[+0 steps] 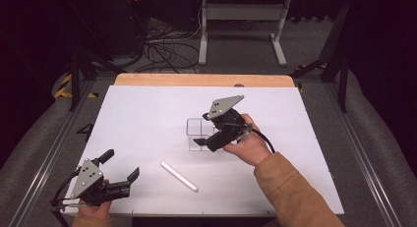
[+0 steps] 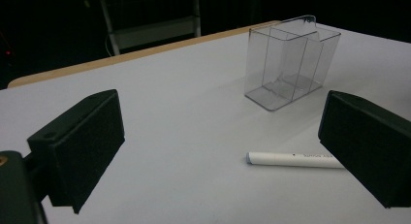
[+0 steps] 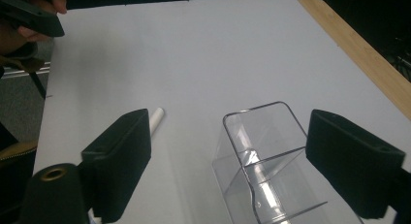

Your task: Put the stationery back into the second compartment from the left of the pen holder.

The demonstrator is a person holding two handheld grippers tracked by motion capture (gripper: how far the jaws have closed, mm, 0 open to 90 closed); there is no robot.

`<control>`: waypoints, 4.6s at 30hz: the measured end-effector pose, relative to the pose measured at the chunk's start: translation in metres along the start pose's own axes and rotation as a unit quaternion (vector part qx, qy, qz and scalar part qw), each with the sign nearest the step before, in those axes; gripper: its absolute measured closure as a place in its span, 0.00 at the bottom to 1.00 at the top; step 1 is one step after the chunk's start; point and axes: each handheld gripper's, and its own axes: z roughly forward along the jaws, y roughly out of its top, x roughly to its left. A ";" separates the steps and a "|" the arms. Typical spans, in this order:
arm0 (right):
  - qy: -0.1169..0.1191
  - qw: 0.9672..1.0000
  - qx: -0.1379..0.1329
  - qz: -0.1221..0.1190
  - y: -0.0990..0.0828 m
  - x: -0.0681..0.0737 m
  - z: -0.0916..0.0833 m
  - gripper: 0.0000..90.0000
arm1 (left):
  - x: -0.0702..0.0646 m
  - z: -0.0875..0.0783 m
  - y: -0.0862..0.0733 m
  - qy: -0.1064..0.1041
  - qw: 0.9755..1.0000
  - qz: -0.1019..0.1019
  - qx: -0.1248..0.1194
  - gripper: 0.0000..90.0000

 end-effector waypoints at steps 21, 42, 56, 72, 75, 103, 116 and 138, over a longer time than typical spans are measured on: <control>0.025 0.996 -0.051 0.066 0.007 0.028 0.016 0.00 | 0.000 -0.002 0.000 0.003 1.000 -0.001 -0.003 0.04; -0.010 0.996 -0.018 0.085 0.010 0.050 0.037 0.08 | 0.001 -0.002 0.000 0.004 1.000 -0.001 -0.006 0.04; -0.037 0.994 0.054 0.088 0.008 0.068 0.069 0.26 | 0.002 -0.003 0.000 0.005 1.000 0.000 -0.006 0.04; -0.016 0.982 0.151 0.113 0.002 0.075 0.110 0.41 | 0.002 -0.004 0.000 0.005 1.000 -0.001 -0.007 0.04; -0.015 0.980 0.161 0.117 0.001 0.076 0.114 0.44 | 0.002 -0.004 0.000 0.005 1.000 -0.001 -0.008 0.04; -0.039 0.960 0.248 0.125 -0.003 0.089 0.144 0.63 | 0.003 -0.004 0.000 0.004 1.000 -0.001 -0.006 0.04; -0.064 0.956 0.257 0.127 -0.003 0.095 0.150 0.74 | 0.002 -0.004 0.000 0.005 1.000 0.000 -0.006 0.04; -0.115 0.950 0.266 0.118 -0.003 0.110 0.158 0.87 | 0.002 -0.003 0.000 0.005 1.000 0.001 -0.006 0.04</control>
